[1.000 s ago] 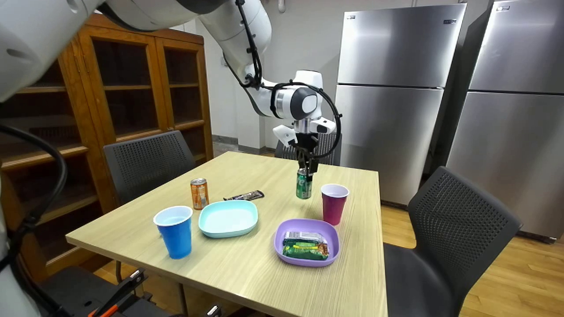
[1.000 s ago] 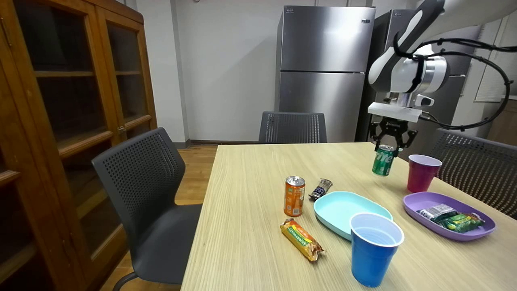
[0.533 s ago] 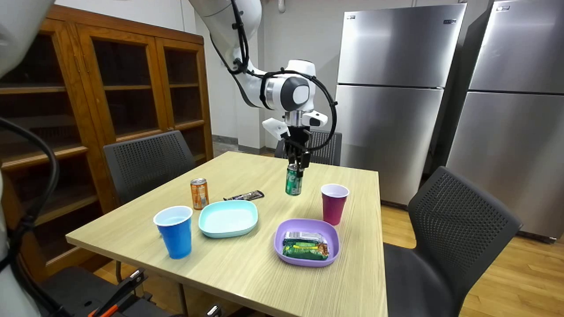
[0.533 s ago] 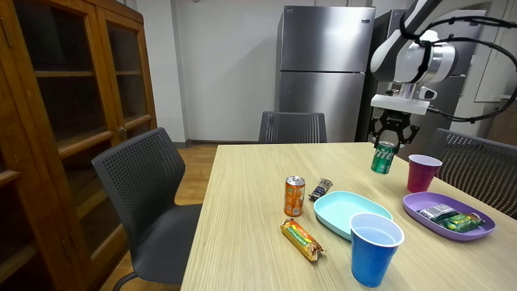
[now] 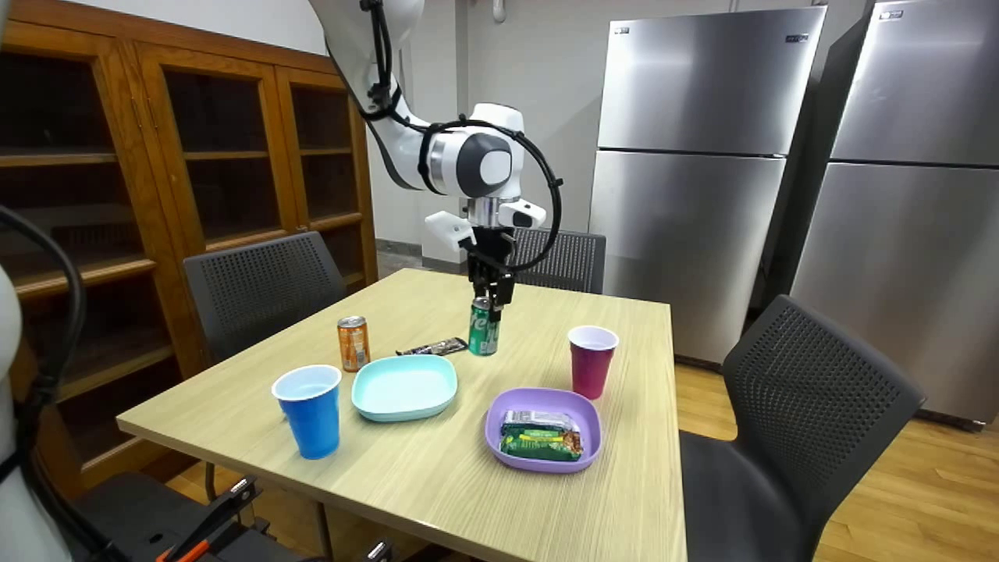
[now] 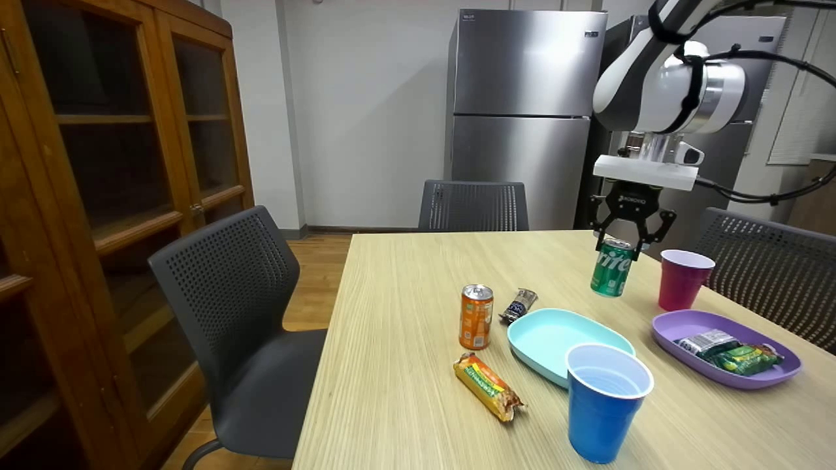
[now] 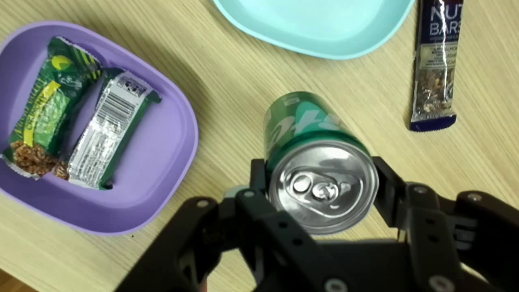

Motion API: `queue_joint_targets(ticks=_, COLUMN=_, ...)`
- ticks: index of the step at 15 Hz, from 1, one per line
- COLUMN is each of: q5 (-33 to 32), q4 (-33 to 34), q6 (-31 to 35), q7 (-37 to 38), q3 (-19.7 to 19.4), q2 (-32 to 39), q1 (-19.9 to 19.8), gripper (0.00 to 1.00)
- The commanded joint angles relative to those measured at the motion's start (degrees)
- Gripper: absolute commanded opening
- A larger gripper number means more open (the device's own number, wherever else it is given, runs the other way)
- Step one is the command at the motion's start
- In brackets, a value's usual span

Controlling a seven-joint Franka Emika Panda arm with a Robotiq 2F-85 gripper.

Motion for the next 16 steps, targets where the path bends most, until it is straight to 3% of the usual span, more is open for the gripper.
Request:
queue_joint_targets(ticks=1, q5=-1.64, q4=-8.42, q6=3.04, q7=-1.61, q3=1.05, q2=-6.55, q1=1.11, gripper=0.38)
queue_joint_targets(ticks=9, q5=-4.85, q4=-19.15, q6=9.59, q7=-5.5, q3=3.2, q2=-12.03, q1=2.68, gripper=0.38)
queue_joint_targets(ticks=16, q5=-7.56, q4=-23.15, q6=14.62, q7=-6.8, q3=3.92, q2=-11.63, q1=3.21, gripper=0.38)
